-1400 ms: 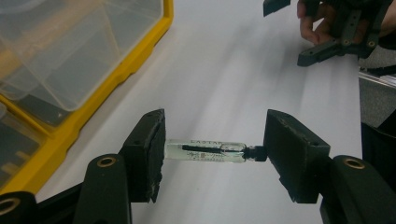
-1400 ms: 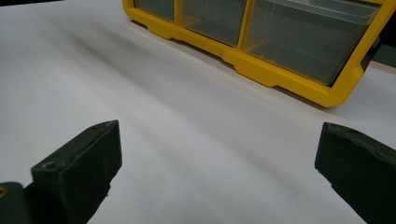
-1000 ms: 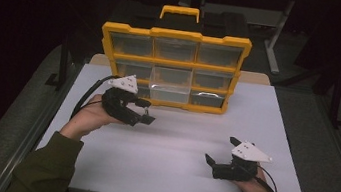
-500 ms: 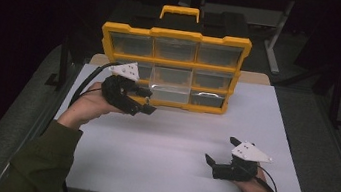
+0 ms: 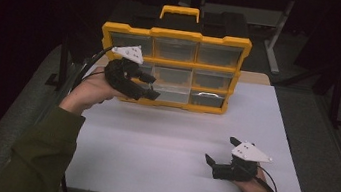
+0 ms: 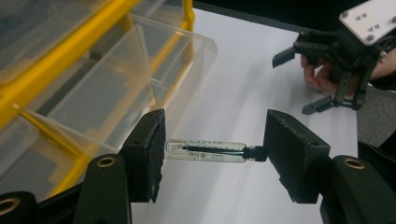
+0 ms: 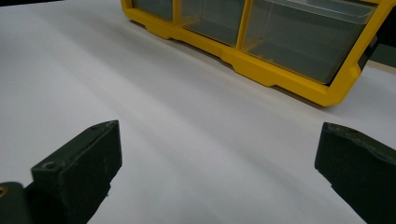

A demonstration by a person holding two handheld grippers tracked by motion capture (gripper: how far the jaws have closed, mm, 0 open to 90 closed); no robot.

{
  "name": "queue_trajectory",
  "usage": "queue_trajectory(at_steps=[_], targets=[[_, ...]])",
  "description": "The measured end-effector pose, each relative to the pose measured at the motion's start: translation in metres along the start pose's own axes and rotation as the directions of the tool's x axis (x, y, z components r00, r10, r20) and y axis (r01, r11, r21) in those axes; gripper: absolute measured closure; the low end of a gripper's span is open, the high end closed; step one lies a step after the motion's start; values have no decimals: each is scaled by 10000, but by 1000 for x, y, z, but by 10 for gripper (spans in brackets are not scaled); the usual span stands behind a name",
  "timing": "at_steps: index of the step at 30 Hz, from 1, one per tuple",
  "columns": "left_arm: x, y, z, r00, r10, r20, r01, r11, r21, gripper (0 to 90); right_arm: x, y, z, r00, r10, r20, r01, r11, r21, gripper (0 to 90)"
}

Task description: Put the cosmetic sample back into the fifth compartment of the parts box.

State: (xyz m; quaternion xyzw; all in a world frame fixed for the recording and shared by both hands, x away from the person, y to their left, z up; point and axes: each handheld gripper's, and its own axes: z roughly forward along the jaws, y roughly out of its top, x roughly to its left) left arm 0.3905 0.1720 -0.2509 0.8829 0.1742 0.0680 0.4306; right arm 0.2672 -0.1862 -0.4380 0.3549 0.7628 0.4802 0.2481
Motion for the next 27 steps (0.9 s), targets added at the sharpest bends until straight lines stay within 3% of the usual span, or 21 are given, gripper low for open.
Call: queue_trajectory(at_steps=[12, 27], targets=[[14, 16, 11, 9994, -219, -258, 213, 9995, -213, 401, -1, 0, -1, 10000, 54, 28, -55, 10000, 25, 2], [26, 22, 35, 9946, -508, -904, 493, 9986, -186, 401, -1, 0, -1, 10000, 61, 35, -61, 10000, 0, 2]])
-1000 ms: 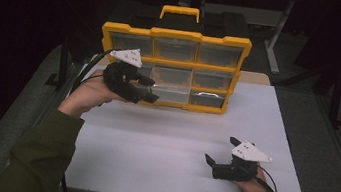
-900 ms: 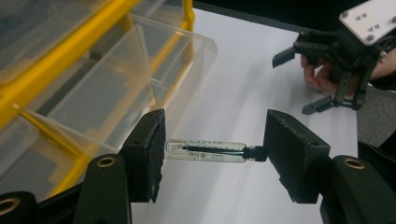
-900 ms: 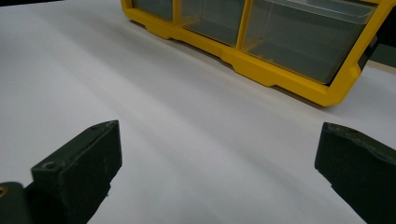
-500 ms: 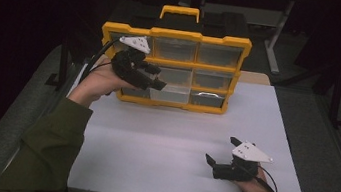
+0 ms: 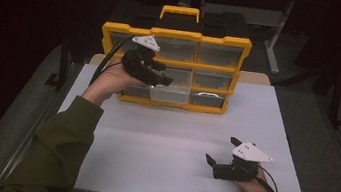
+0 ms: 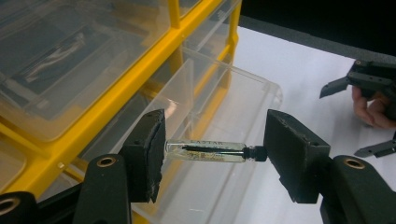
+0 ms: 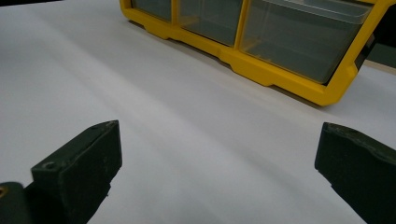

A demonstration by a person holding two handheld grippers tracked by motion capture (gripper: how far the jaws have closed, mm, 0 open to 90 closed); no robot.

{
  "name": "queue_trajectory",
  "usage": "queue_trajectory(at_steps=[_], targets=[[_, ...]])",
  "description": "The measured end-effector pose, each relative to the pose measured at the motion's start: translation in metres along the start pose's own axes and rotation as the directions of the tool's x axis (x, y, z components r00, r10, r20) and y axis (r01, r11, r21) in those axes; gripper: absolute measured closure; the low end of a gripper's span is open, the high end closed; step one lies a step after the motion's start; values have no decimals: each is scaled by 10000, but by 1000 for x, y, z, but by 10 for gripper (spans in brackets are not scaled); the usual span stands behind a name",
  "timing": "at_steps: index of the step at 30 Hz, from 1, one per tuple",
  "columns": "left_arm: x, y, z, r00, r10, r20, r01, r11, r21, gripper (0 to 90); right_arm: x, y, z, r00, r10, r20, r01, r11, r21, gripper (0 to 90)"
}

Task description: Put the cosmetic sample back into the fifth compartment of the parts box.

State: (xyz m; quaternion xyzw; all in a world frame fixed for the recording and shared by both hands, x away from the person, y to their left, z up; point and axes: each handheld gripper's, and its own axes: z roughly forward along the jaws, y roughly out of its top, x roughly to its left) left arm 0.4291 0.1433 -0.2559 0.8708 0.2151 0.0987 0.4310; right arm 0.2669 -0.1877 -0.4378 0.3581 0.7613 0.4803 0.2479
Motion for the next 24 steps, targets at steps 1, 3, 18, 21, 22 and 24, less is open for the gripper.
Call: queue_trajectory(at_steps=[1, 3, 18, 21, 22, 24], targets=[[1, 0, 1, 10000, -43, -58, 43, 10000, -7, 400, 0, 0, 0, 10000, -9, 3, 9, 10000, 7, 2], [4, 0, 3, 9998, -146, -109, 146, 9999, -8, 400, 0, 0, 0, 10000, 1, -7, -1, 10000, -1, 2], [11, -1, 14, 9981, -462, -402, 465, 9989, 72, 398, 0, 0, 0, 10000, -32, -7, 32, 10000, 10, 2], [11, -1, 15, 9968, -538, -587, 544, 9985, 89, 337, -1, 0, -1, 10000, -72, 12, 72, 10000, -12, 2], [11, -1, 15, 9971, -527, -555, 532, 9986, 70, 334, -1, 0, -1, 10000, -61, 17, 61, 10000, -9, 2], [11, -1, 14, 9969, -538, -568, 542, 9985, 66, 328, -1, 0, -1, 10000, -60, 16, 60, 10000, -12, 2]])
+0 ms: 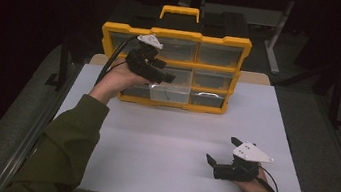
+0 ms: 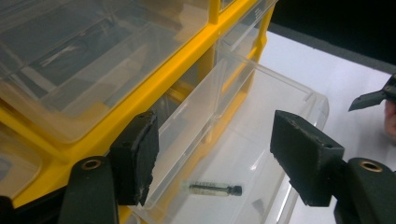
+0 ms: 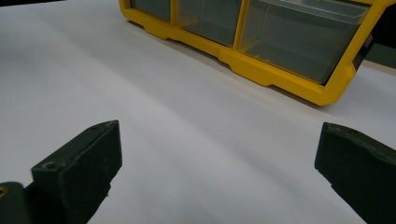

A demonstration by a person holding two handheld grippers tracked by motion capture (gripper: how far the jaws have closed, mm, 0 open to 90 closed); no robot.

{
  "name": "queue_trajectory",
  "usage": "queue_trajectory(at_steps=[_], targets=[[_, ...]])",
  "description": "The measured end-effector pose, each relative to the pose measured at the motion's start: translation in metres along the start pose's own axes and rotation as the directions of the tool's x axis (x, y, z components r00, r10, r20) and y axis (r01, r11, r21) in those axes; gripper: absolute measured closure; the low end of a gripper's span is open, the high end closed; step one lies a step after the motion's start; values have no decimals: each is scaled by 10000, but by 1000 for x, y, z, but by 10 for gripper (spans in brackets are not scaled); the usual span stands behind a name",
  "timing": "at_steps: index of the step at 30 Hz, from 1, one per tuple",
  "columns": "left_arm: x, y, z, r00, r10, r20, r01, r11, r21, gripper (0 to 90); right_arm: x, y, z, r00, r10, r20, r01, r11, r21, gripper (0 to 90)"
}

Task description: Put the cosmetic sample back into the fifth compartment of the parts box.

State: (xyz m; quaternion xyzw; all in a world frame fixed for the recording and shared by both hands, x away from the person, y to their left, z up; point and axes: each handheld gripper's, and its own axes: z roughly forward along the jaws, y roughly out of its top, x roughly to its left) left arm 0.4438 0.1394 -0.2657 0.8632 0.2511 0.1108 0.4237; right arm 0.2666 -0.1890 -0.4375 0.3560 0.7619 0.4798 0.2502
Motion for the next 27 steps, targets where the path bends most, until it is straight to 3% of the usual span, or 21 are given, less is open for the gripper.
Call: queue_trajectory(at_steps=[4, 11, 12, 14, 20, 27], targets=[[0, 1, -4, 9998, -139, 107, 140, 9998, -131, 366, 0, 0, 0, 10000, -8, -5, 8, 10000, 4, 2], [-6, 2, -11, 9977, -158, 664, 168, 9998, -134, 612, 0, 0, 1, 10000, 13, -10, -13, 10000, 17, 2], [-8, 2, -13, 9964, -113, 839, 117, 9999, -42, 612, 1, 0, 1, 10000, 11, -10, -11, 10000, 23, 2], [-11, 2, -13, 9948, -121, 1010, 124, 9999, -22, 709, 1, 0, 1, 10000, 15, -10, -15, 10000, 24, 2], [-19, 2, -18, 9884, 35, 1516, -40, 10000, 34, 879, 0, 0, 1, 10000, 13, 12, -13, 10000, 11, 2], [-31, -3, -20, 9870, 119, 1600, -150, 9997, 178, 900, 0, 0, 1, 10000, -20, 35, 20, 10000, 38, 3]])
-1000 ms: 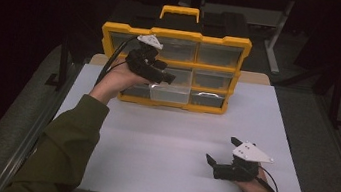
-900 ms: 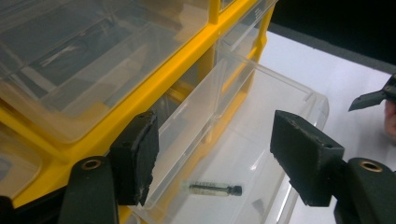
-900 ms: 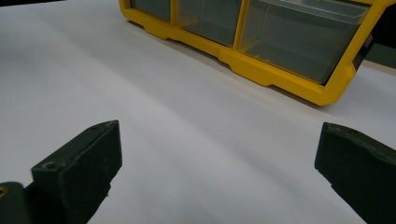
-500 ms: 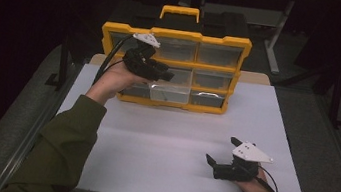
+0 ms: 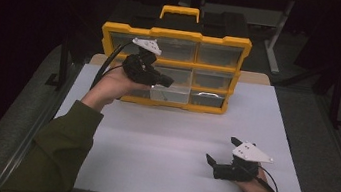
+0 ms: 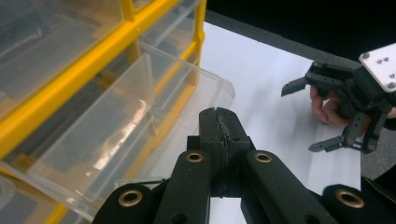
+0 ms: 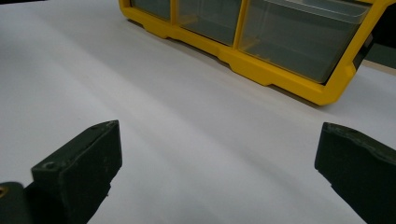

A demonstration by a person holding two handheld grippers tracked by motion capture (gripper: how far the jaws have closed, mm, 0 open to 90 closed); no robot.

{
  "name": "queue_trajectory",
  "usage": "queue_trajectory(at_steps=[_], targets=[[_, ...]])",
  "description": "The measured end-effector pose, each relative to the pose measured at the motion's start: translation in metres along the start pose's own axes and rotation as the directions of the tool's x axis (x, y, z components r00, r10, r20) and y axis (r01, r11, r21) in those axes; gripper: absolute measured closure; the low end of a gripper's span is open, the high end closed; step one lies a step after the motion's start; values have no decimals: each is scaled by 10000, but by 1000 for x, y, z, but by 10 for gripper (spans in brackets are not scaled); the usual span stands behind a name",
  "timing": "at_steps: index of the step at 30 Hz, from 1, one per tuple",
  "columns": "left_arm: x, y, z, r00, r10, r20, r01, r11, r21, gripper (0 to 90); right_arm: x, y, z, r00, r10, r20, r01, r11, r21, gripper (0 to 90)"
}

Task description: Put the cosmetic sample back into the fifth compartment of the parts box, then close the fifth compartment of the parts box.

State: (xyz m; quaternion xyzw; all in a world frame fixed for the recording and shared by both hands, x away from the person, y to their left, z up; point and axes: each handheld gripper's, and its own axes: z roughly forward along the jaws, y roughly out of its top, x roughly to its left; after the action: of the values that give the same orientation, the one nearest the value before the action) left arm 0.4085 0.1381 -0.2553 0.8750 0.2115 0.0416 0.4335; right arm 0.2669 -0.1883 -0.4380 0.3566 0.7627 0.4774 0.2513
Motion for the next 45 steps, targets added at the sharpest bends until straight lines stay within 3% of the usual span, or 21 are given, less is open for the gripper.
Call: queue_trajectory(at_steps=[9, 16, 27, 45], targets=[[-2, -15, 7, 9998, -116, 179, 114, 9998, 137, 900, 1, 0, 0, 10000, -11, 3, 11, 10000, 49, 2], [-2, -20, 14, 9999, -168, 31, 167, 9996, 234, 900, 1, 0, 1, 10000, -20, 2, 20, 9999, 107, 2], [2, -22, 15, 9999, -96, -53, 98, 9996, 277, 900, 1, 0, 1, 10000, -36, -15, 36, 9999, 95, 3], [12, -20, 16, 9993, -250, -288, 248, 9997, -86, 900, 0, -1, 1, 10000, -52, -24, 52, 9999, 86, 3]])
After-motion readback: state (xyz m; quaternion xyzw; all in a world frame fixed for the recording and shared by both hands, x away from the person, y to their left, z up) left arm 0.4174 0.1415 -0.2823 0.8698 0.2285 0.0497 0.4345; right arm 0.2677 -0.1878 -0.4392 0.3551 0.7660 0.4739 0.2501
